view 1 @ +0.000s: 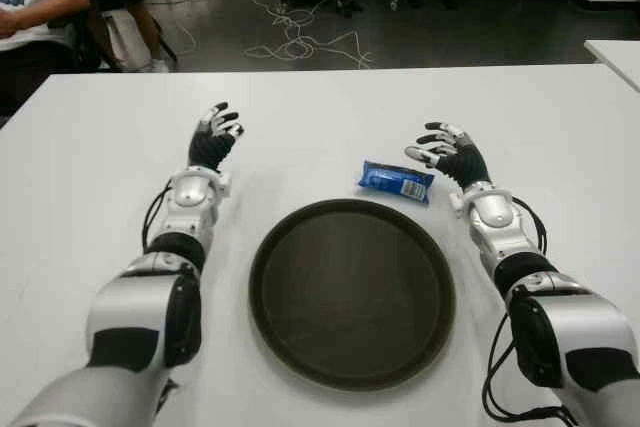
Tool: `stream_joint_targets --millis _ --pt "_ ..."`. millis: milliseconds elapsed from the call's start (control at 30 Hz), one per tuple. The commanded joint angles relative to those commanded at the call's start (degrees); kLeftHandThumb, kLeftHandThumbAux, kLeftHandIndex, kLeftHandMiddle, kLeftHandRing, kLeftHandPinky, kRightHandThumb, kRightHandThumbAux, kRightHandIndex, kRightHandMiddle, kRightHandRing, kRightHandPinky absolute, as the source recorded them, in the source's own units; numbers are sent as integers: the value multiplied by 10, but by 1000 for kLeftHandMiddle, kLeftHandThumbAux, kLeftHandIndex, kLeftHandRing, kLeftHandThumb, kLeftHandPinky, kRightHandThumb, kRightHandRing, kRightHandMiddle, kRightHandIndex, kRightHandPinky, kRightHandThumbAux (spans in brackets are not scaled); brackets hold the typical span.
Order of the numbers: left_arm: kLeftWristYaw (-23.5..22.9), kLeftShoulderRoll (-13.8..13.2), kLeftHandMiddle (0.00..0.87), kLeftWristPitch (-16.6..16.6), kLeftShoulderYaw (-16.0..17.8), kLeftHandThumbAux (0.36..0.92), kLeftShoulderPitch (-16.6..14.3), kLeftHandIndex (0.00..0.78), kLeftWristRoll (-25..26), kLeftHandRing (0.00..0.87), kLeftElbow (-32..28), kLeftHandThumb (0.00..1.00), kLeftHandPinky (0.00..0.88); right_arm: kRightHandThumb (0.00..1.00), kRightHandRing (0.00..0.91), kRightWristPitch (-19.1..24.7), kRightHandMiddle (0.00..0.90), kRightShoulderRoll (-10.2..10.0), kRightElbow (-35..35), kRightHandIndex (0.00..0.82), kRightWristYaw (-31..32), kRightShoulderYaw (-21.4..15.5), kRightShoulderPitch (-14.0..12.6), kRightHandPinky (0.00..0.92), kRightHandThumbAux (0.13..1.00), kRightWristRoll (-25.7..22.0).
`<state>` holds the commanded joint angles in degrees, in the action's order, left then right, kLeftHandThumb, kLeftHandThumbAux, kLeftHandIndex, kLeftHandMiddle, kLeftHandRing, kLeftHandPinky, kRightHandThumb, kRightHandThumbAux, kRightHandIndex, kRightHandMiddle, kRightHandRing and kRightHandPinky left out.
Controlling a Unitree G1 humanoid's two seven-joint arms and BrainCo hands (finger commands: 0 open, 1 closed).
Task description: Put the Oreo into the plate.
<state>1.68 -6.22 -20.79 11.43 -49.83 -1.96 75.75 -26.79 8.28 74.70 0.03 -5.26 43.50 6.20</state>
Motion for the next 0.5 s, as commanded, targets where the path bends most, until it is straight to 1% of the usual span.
stream_joint_targets --millis 133,233,500 --pt "0 0 195 1 0 675 0 112 1 162 0 97 116 0 438 2 375 0 0 258 -1 1 1 465 756 1" --pt "0 0 199 1 0 663 0 110 2 162 0 94 114 0 443 4 381 0 0 267 -3 2 1 472 768 2" --pt "-2 1 204 1 2 660 -1 113 5 169 0 107 126 0 441 3 380 0 0 263 -9 4 1 480 749 3"
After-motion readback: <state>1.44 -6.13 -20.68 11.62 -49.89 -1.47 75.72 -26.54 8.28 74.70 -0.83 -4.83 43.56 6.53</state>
